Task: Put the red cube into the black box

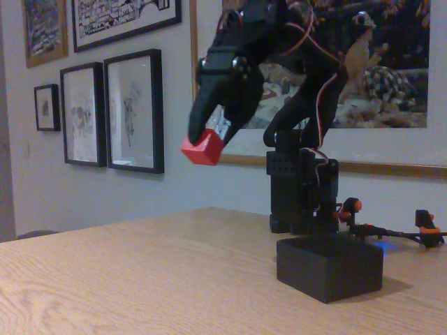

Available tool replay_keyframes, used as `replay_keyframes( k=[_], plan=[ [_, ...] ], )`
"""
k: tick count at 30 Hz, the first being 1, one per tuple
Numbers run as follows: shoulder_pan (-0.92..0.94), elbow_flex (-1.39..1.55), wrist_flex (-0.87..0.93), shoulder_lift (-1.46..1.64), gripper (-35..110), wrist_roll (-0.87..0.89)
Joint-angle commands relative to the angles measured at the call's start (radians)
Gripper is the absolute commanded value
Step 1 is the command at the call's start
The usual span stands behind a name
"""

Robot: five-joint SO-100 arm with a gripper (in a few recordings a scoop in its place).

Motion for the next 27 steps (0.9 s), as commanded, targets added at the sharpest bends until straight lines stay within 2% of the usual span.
replay_keyframes(
  k=[1,12,27],
  plan=[
    [0.078,0.092,-0.002,0.094,-2,0.035],
    [0.423,0.25,0.021,0.356,-5,0.138],
    [0.541,0.425,-0.215,0.261,-6,0.124]
  ],
)
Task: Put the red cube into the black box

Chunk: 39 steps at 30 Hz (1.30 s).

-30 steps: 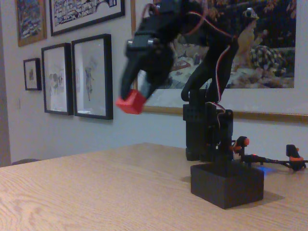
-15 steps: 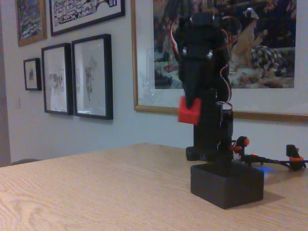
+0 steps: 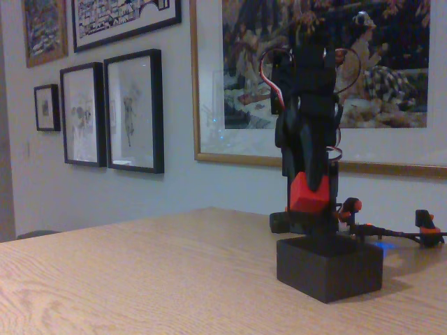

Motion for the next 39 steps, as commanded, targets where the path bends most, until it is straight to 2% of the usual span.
replay_keyframes(
  k=[1,25,39],
  plan=[
    [0.038,0.012,-0.026,-0.012,-6,-0.009],
    [0.13,0.041,-0.253,-0.198,-4,-0.072],
    [0.087,0.041,-0.275,-0.21,7,-0.084]
  ],
)
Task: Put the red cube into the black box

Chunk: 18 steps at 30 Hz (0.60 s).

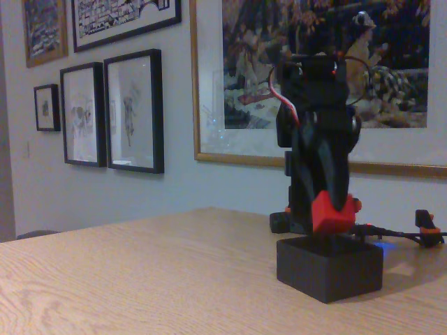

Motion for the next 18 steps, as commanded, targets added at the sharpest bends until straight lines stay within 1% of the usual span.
replay_keyframes(
  k=[1,6,18],
  plan=[
    [-0.011,0.0,0.0,0.011,8,0.005],
    [-0.032,0.006,0.009,0.025,16,0.006],
    [-0.035,0.002,0.052,0.049,17,-0.003]
  ],
)
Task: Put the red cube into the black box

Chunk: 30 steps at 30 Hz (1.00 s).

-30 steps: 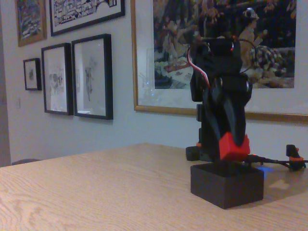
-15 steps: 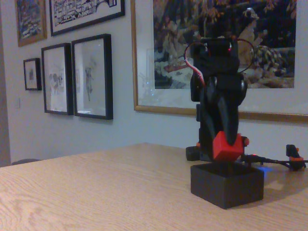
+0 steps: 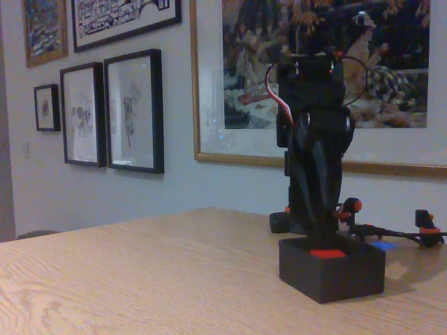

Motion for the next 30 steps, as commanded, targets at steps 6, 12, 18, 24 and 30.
replay_keyframes(
  k=[6,12,18,24,30],
  plan=[
    [-0.086,-0.043,0.097,0.115,17,0.003],
    [-0.336,-0.035,0.186,0.179,17,-0.005],
    [-0.577,0.071,0.202,0.27,16,-0.025],
    [-0.632,0.133,0.281,0.433,7,-0.06],
    [-0.65,0.192,0.299,0.515,3,-0.061]
  ],
)
